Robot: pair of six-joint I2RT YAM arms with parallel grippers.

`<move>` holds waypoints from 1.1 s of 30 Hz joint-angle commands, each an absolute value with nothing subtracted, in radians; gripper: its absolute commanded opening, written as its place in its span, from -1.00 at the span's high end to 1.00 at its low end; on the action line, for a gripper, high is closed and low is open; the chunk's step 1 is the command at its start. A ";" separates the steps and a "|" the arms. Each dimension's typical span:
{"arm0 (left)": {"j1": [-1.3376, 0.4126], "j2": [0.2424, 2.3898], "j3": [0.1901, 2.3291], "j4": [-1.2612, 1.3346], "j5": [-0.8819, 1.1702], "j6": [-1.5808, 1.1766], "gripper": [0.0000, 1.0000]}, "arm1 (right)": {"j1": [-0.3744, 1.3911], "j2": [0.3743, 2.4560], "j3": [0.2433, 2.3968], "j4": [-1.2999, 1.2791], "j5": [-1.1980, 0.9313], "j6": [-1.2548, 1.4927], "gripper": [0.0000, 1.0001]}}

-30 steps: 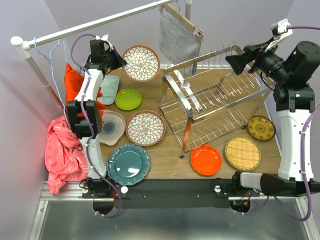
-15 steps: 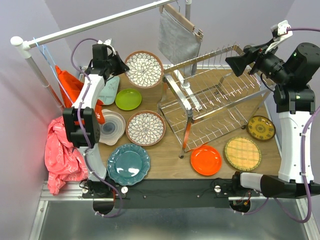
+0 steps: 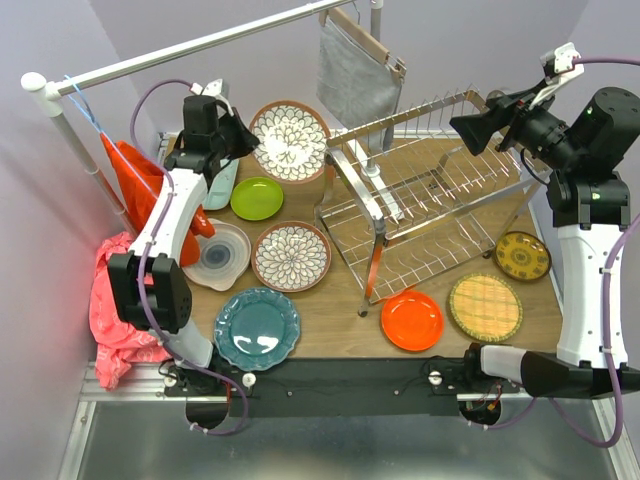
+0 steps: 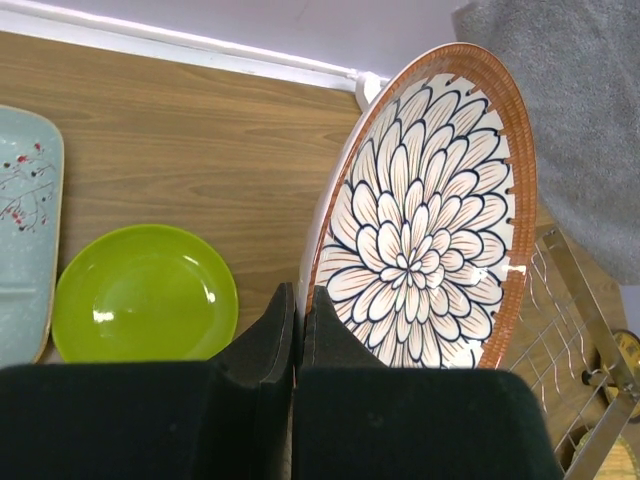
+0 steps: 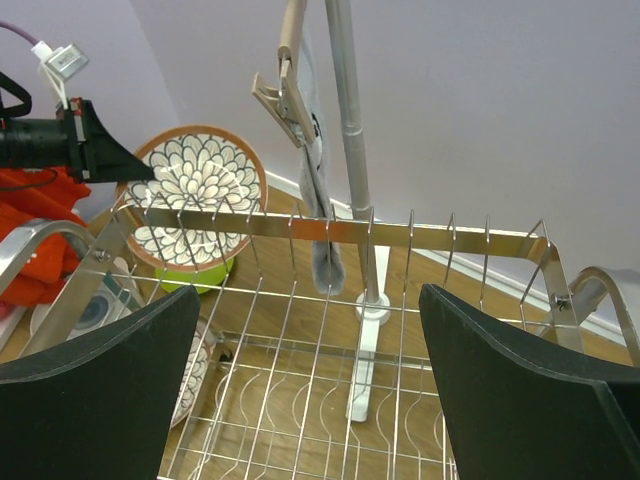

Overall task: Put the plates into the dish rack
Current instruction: Pass the plate from the left arm to the right

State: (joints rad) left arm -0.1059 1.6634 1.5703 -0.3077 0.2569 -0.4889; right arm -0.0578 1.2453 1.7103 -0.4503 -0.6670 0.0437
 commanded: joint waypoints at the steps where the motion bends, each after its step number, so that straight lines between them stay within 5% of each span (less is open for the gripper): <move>1: -0.110 1.542 1.536 -0.192 0.248 -0.537 1.00 | -0.055 1.226 1.700 -0.457 -0.696 0.037 -1.00; 18: -0.123 1.260 1.371 -0.256 0.223 -0.543 1.00 | -0.055 1.236 1.684 -0.459 -0.762 -0.031 -1.00; 33: -0.120 1.085 1.494 -0.449 0.046 -0.551 1.00 | -0.054 1.307 1.739 -0.465 -0.873 -0.117 -1.00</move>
